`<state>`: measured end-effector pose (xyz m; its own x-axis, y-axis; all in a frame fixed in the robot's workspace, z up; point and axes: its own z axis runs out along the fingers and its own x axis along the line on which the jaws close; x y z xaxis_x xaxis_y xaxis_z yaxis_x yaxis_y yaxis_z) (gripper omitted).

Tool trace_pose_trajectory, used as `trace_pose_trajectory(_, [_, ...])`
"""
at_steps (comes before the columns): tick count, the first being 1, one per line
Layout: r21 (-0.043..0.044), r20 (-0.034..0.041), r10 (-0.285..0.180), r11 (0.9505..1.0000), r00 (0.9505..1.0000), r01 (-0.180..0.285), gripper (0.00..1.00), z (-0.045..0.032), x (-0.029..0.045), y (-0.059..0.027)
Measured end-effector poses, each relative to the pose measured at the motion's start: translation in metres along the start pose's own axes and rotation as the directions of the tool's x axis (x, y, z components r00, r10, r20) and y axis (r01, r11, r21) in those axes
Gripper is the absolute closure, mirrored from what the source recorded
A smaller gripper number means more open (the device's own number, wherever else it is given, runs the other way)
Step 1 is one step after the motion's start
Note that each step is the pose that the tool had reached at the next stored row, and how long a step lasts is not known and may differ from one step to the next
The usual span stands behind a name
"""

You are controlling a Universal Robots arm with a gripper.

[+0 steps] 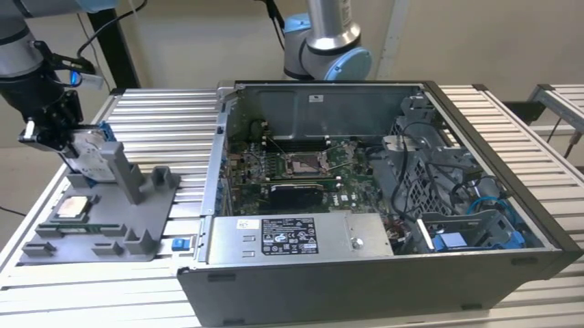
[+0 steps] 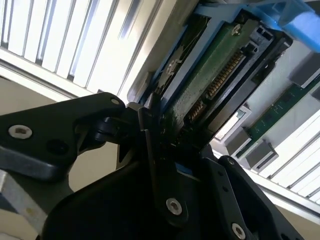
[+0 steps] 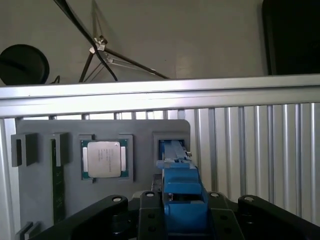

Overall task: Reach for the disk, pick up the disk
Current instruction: 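Pick up the disk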

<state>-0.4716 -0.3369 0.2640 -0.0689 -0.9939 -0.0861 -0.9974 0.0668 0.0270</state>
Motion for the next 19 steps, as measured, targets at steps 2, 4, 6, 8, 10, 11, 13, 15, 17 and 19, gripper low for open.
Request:
trace_pose_trajectory(2, [0.0005,-0.0048,0.0,1.0,1.0,0.0,1.0,0.0,0.0001,0.0])
trace_pose_trajectory(4, [0.0003,-0.005,0.0,1.0,1.0,0.0,1.0,0.0,0.0001,0.0])
trace_pose_trajectory(6, [0.0003,-0.0049,0.0,1.0,1.0,0.0,1.0,0.0,0.0001,0.0])
trace_pose_trajectory(8, [0.0003,-0.0049,0.0,1.0,1.0,0.0,1.0,0.0,0.0001,0.0])
trace_pose_trajectory(10, [0.0004,-0.0048,0.0,1.0,1.0,0.0,1.0,-0.0002,0.0,0.0])
trace_pose_trajectory(11, [0.0001,-0.005,0.0,1.0,1.0,0.0,1.0,-0.0008,0.0,0.0])
trace_pose_trajectory(13, [0.0003,-0.0051,0.0,1.0,1.0,0.0,1.0,-0.002,-0.0001,0.0001])
trace_pose_trajectory(15, [0.0002,-0.0052,0.0,1.0,1.0,0.0,1.0,-0.0035,-0.0002,0.0001])
trace_pose_trajectory(17, [0.0003,-0.0051,0.0,1.0,1.0,0.0,1.0,-0.005,-0.0004,0.0001])
trace_pose_trajectory(19, [0.0003,-0.0051,0.0,1.0,1.0,0.0,1.0,-0.0066,-0.0005,0.0002])
